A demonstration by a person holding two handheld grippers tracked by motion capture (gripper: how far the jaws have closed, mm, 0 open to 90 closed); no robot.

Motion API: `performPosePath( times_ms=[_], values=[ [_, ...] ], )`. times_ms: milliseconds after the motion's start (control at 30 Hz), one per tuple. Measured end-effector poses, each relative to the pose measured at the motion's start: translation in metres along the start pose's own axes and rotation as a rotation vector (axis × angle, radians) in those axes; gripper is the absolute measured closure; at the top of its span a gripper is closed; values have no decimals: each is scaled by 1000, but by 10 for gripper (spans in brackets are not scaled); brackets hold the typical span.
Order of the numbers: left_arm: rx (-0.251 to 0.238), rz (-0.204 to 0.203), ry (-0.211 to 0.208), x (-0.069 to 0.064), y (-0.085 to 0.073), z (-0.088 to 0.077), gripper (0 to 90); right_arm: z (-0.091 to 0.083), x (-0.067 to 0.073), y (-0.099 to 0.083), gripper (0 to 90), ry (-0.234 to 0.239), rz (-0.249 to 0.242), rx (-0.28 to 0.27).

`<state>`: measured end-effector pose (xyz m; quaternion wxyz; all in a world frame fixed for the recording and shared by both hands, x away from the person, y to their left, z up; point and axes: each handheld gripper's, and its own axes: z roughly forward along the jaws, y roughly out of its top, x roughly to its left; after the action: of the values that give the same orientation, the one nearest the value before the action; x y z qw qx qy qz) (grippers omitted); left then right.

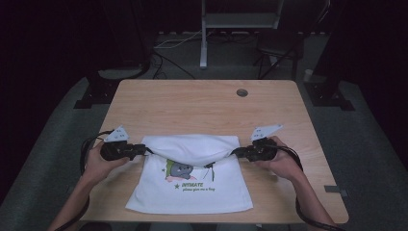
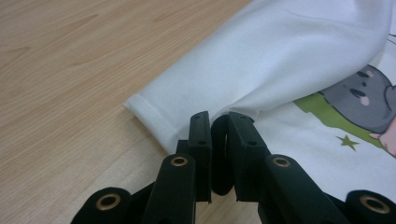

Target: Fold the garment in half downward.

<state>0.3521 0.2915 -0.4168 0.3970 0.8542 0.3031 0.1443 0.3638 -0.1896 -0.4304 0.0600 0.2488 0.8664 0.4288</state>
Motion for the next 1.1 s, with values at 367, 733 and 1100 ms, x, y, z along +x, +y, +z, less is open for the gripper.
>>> performPosePath(
  times_ms=[367,733,1100],
  values=[
    [-5,12,-11,-8,-4,-7,807,-3,6,-2,822,4,-9,-4],
    [-22,23,-23,-19,-9,-15,807,-9,15,-5,821,13,-22,-12],
    [-20,41,-30,-27,-13,-21,807,-12,22,-10,821,24,-28,-7]
  ],
)
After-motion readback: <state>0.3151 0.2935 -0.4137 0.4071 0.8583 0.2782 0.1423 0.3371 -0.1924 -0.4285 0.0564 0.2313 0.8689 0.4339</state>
